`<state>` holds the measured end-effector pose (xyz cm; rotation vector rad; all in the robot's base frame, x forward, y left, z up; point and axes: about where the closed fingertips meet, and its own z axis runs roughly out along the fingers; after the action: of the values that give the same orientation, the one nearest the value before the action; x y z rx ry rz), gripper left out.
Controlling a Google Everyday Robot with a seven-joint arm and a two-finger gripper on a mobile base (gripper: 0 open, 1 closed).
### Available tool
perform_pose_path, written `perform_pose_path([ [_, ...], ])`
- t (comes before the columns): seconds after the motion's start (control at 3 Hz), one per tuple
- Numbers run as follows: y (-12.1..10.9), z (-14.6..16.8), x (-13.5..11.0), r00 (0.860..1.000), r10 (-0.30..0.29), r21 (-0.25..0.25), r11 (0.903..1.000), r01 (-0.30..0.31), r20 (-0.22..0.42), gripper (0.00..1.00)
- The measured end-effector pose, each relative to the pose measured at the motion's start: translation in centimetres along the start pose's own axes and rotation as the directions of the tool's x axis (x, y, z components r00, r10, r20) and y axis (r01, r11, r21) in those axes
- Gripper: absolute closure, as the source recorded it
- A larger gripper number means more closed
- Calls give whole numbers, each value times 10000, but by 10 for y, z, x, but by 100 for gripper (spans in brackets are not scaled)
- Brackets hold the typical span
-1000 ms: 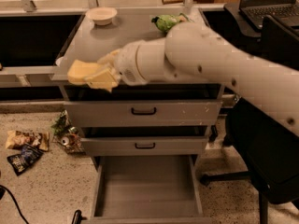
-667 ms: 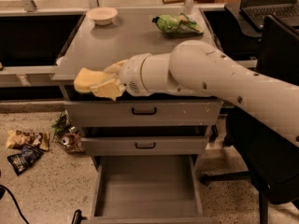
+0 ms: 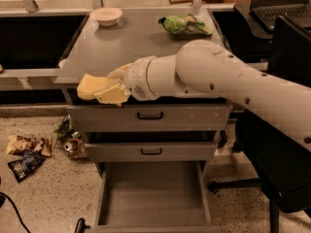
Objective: Place sponge into bottom drawer
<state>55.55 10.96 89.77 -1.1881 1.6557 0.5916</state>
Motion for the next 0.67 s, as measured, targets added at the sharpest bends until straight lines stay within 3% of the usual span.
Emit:
perform_pose_path([
  [0.33, 13, -5, 47, 9971, -446, -601, 9974, 409, -619, 100],
  [0.67, 27, -17, 104, 9954, -417, -703, 9969, 357, -857, 100],
])
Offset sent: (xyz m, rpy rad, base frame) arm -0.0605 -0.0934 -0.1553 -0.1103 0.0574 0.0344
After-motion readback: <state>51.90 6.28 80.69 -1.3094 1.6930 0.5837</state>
